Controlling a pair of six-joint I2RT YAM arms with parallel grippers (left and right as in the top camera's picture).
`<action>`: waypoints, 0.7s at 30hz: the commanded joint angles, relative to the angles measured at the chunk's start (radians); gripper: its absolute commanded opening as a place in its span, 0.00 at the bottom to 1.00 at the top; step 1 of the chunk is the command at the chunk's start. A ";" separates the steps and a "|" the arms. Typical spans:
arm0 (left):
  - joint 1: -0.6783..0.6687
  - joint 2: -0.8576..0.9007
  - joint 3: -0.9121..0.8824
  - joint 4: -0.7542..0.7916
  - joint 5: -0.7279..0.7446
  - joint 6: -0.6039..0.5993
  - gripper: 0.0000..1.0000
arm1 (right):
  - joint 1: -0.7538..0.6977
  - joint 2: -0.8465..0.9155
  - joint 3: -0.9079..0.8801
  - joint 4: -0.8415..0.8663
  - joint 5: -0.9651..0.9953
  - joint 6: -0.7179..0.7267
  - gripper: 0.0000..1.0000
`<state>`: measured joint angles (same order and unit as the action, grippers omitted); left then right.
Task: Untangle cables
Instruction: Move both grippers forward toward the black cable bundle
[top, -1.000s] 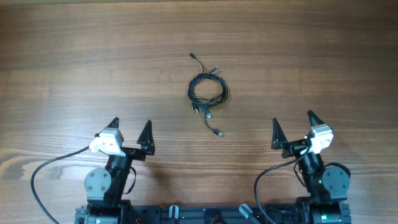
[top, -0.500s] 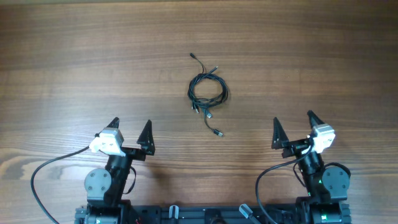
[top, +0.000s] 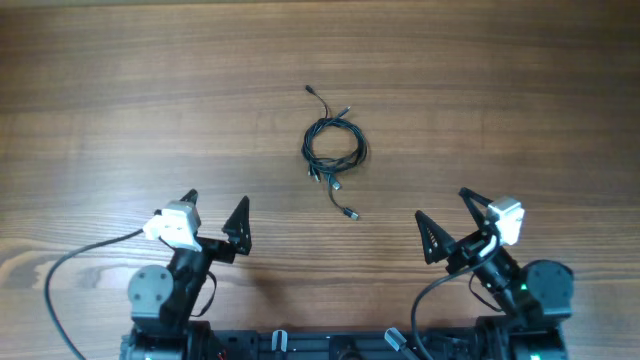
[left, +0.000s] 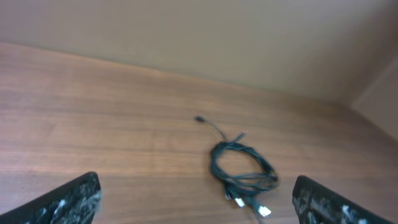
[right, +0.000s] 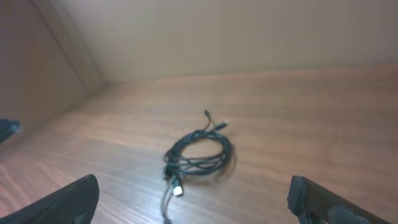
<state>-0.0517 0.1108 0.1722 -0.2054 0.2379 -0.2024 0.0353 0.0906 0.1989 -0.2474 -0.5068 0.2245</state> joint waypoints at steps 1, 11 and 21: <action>-0.005 0.142 0.168 -0.026 0.109 0.016 1.00 | -0.004 0.096 0.179 -0.085 -0.045 0.010 1.00; -0.012 0.842 0.804 -0.407 0.173 0.017 1.00 | -0.004 0.598 0.736 -0.494 -0.083 -0.042 0.99; -0.111 1.338 1.075 -0.424 0.188 0.016 1.00 | -0.004 0.932 0.962 -0.610 -0.184 0.123 1.00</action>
<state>-0.1352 1.3342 1.2186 -0.6853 0.3965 -0.1974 0.0338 0.9573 1.1408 -0.8787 -0.6323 0.2543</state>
